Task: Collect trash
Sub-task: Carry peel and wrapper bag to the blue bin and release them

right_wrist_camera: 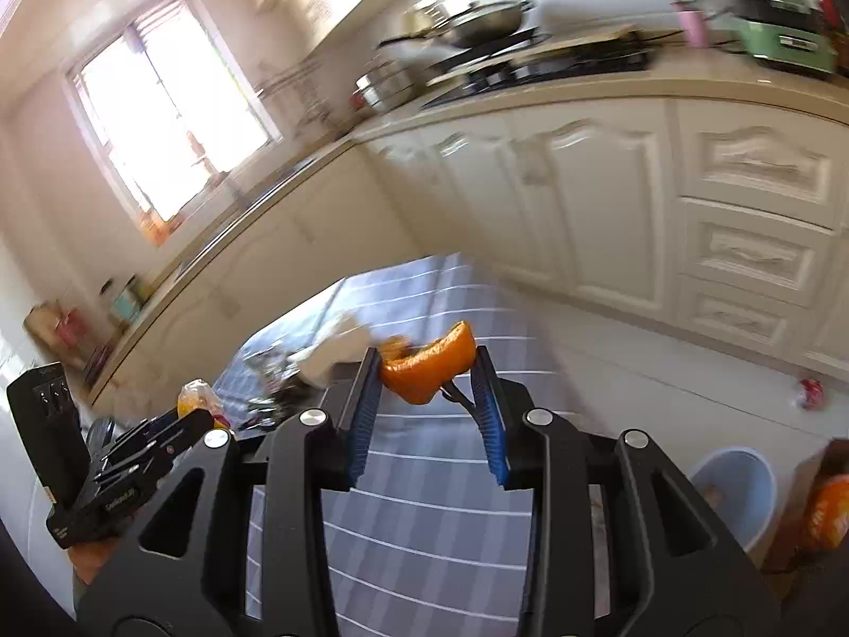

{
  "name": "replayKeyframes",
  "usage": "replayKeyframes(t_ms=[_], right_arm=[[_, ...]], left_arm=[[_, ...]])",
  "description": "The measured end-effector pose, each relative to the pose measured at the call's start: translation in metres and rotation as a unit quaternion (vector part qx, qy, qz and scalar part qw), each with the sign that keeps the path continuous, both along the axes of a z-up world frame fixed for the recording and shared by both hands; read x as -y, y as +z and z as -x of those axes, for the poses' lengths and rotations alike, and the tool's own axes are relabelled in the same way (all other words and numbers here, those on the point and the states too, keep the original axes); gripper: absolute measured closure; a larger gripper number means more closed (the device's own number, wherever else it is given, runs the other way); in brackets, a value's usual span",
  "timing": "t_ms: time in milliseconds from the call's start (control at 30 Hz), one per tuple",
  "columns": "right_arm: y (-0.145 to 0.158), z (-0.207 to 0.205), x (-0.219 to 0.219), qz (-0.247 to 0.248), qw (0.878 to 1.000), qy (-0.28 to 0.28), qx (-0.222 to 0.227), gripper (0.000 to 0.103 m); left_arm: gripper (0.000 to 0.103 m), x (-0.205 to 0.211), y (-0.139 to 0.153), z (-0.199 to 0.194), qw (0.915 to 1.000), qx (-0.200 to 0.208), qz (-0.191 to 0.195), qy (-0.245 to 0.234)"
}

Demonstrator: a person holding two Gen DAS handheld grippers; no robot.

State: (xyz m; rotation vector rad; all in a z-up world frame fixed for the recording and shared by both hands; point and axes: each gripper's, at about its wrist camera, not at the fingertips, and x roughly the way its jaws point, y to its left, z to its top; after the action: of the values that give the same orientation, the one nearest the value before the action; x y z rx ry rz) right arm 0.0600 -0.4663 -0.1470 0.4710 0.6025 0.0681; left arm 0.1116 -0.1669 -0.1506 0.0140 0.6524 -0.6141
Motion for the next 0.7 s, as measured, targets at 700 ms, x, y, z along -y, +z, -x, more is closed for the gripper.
replayKeyframes(t_ms=[700], right_arm=[[-0.164,0.121,0.243,-0.145,0.955,-0.234,-0.112,0.069]], left_arm=[[0.058,0.353,-0.091,0.074,0.9389,-0.066,-0.127,-0.313]])
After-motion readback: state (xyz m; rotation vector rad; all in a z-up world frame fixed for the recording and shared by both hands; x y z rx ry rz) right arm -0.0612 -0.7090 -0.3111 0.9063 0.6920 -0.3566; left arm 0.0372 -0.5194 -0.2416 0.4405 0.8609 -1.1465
